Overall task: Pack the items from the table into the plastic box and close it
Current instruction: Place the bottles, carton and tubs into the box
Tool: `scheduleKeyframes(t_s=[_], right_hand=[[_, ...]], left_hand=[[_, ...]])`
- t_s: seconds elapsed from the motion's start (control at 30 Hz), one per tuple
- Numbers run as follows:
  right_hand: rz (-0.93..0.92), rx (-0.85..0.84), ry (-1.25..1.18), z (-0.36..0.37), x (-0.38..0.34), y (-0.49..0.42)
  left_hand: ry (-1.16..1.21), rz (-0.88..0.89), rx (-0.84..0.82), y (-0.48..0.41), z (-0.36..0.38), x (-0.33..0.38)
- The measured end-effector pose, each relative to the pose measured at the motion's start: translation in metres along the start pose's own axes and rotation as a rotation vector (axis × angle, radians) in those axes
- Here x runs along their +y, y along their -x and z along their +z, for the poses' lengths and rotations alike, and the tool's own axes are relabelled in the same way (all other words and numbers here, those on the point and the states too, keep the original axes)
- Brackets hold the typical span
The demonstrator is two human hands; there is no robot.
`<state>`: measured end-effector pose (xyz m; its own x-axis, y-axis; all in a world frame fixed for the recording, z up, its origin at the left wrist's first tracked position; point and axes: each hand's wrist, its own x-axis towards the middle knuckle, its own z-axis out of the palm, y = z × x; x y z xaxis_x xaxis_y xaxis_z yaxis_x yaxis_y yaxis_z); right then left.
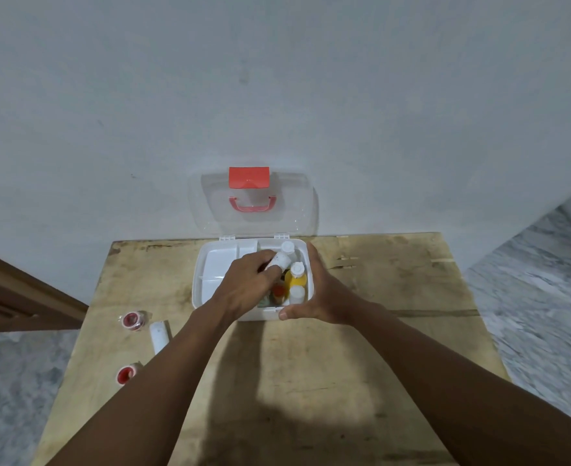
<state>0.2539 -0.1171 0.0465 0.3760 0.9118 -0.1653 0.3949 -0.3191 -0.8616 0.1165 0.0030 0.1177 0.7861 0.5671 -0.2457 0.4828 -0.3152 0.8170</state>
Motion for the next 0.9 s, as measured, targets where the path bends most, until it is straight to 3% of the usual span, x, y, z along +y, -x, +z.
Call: scheduleKeyframes(t_s=[0.17,0.53,0.9], right_hand=[[-0.035,0.008,0.010,-0.001,0.000,0.001],[-0.025,-0.006,0.036,-0.001,-0.002,0.001],[-0.055,-0.001,0.038,-0.002,-0.003,0.001]], left_hand=[[0.025,0.090,0.077,-0.005,-0.005,-0.009],[-0.267,0.132,-0.143,-0.005,0.000,-0.020],[-0.460,0.175,-0.201,-0.011,0.009,-0.017]])
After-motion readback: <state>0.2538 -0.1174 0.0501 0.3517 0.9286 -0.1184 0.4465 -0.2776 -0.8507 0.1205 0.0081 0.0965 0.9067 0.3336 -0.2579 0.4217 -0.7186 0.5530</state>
